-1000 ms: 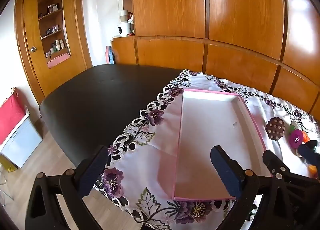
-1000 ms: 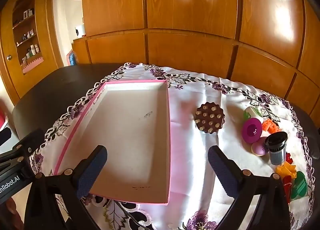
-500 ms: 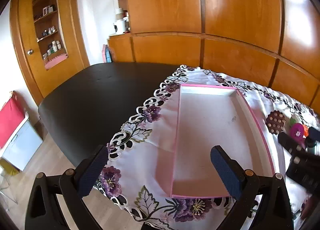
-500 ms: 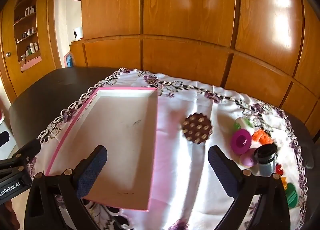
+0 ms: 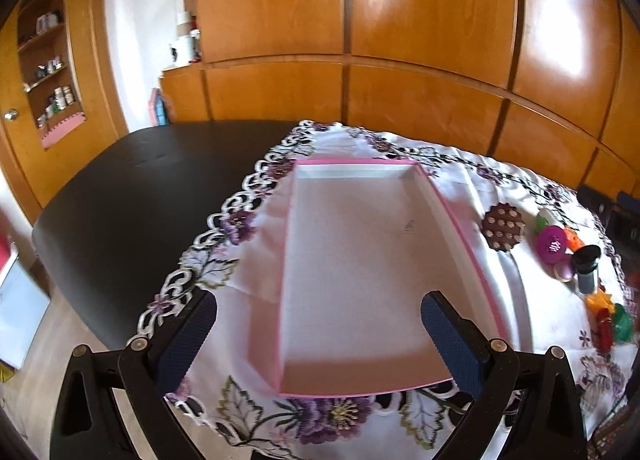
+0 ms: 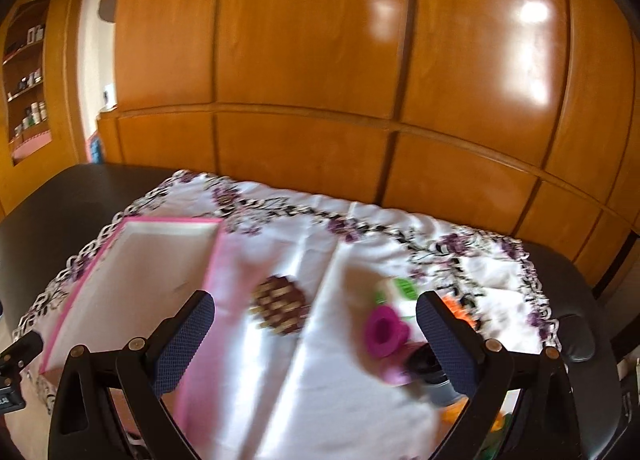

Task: Organize rigid objects
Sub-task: 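Move the left tool toward the brown pegged round piece, then grasp the brown pegged round piece with the left gripper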

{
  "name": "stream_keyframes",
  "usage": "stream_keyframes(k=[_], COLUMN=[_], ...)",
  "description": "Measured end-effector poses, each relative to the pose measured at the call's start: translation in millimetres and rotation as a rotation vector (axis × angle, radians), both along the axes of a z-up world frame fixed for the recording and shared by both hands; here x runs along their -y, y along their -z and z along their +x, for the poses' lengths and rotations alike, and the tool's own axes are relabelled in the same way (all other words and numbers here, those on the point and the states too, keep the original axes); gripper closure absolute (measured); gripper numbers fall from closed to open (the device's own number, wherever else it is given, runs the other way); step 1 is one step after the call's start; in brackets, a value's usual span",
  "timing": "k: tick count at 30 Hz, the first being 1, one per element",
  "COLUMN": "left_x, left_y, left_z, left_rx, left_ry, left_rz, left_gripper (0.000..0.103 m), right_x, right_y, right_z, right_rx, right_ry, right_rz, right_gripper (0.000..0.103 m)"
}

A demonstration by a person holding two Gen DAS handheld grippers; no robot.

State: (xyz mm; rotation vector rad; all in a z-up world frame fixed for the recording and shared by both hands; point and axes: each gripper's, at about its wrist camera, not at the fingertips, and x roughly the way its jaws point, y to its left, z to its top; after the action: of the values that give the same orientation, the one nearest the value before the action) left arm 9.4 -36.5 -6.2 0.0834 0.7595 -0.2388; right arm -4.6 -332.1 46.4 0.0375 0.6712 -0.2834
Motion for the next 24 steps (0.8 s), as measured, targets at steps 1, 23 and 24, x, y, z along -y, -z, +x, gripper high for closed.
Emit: stream_keyframes(k=[1,23,24], left_x=[3.1,143.7,150.6], left_y=[0.0,-6.1,-4.9], left_z=[0.6,25.5,27.0], left_rx=[-0.002,-0.017,-0.016], left_ry=[0.016,0.402,0.414], left_rz=[-0.005,0.027,0.034], left_gripper=[0.000,0.001,0.001], right_x=[10.1,186.6,187.2], right_y=[-1.6,46.3,46.5], right_z=[-0.5,-32.1,-32.5], right_rx=[0.005,0.015,0.014], right_ry=[0.018,0.357,0.359], right_rz=[0.000,0.361,0.367], right_gripper=[0.000,0.000,0.000])
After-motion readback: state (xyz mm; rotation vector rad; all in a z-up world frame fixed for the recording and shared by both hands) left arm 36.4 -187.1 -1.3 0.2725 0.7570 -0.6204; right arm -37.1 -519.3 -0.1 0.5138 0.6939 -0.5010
